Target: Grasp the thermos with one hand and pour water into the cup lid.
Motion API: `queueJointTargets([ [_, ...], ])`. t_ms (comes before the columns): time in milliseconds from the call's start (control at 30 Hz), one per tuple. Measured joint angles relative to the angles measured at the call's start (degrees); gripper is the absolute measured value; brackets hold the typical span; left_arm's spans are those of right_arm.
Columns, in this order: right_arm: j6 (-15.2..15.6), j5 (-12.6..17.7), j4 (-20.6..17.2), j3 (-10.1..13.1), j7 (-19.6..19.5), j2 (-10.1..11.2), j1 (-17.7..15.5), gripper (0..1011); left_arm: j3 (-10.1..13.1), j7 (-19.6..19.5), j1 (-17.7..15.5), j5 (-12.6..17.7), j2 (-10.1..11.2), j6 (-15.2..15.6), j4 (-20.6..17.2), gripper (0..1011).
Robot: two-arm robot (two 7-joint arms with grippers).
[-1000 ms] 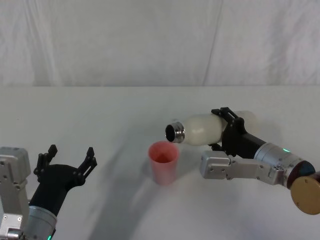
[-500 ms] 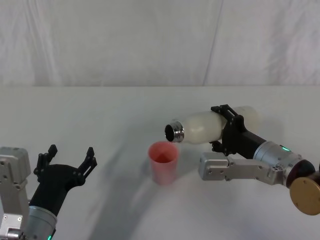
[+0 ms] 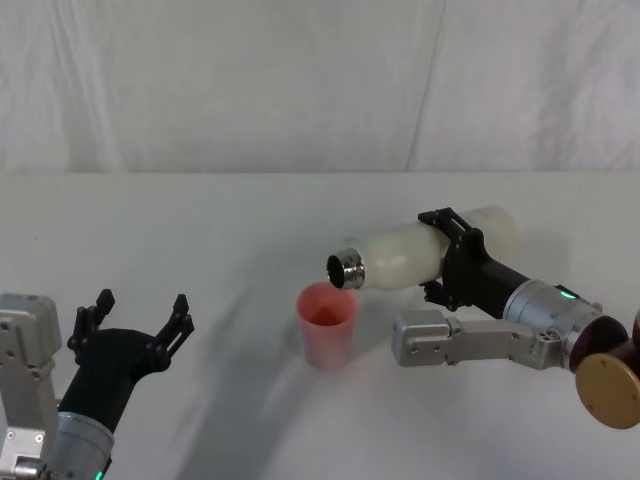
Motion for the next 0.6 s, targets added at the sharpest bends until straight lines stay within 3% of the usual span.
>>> queueJointTargets([
  [600, 0.8, -1.8, -0.57, -0.64, 0.72, 0.67, 0.81, 951, 0.0, 0.0, 0.0, 0.0, 0.0, 0.0, 0.0, 1001],
])
